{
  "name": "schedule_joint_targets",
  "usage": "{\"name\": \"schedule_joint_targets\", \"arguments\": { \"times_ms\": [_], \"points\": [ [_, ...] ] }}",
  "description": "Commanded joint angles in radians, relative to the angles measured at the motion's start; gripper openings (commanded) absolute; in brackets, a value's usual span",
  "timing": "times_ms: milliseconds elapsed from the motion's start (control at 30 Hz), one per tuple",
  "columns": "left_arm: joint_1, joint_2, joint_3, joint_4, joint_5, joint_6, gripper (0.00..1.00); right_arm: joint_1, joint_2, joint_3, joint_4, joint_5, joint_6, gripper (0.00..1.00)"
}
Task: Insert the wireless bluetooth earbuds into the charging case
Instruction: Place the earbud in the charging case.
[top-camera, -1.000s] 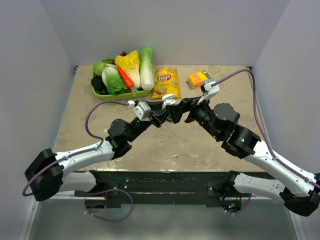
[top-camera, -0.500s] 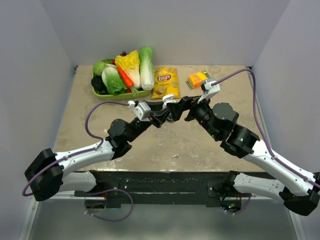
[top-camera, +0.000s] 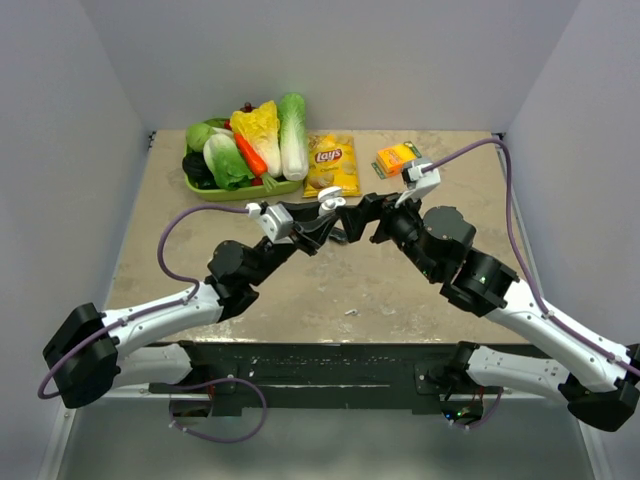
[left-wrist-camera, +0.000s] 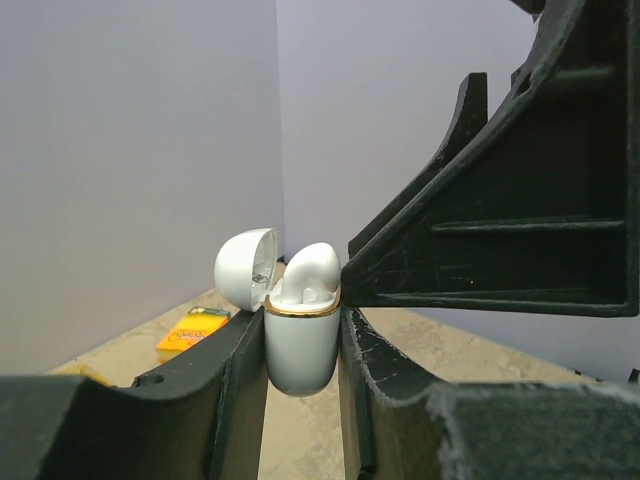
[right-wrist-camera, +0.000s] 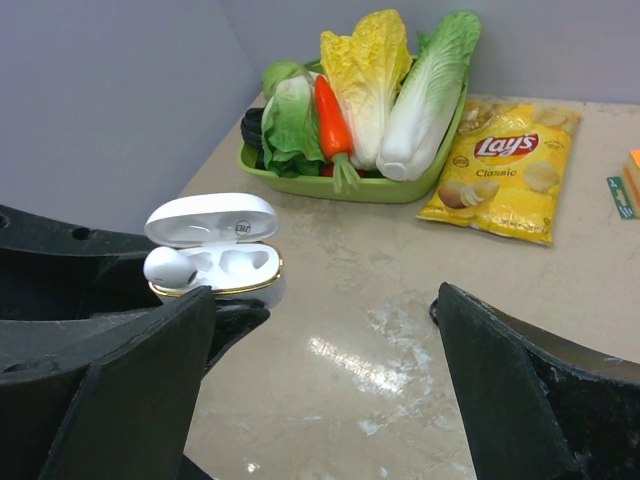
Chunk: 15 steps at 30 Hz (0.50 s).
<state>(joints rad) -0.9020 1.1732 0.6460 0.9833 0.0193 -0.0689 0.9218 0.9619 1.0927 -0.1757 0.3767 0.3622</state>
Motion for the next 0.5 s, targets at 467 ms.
{"name": "schedule_joint_targets", "arguments": {
  "times_ms": [467],
  "points": [
    [-0.005, -0.011, 0.020, 0.011, 0.004, -0.011, 0.00, -0.012, -0.135, -0.065, 0.171, -0.173, -0.009, 0.97]
  ]
}}
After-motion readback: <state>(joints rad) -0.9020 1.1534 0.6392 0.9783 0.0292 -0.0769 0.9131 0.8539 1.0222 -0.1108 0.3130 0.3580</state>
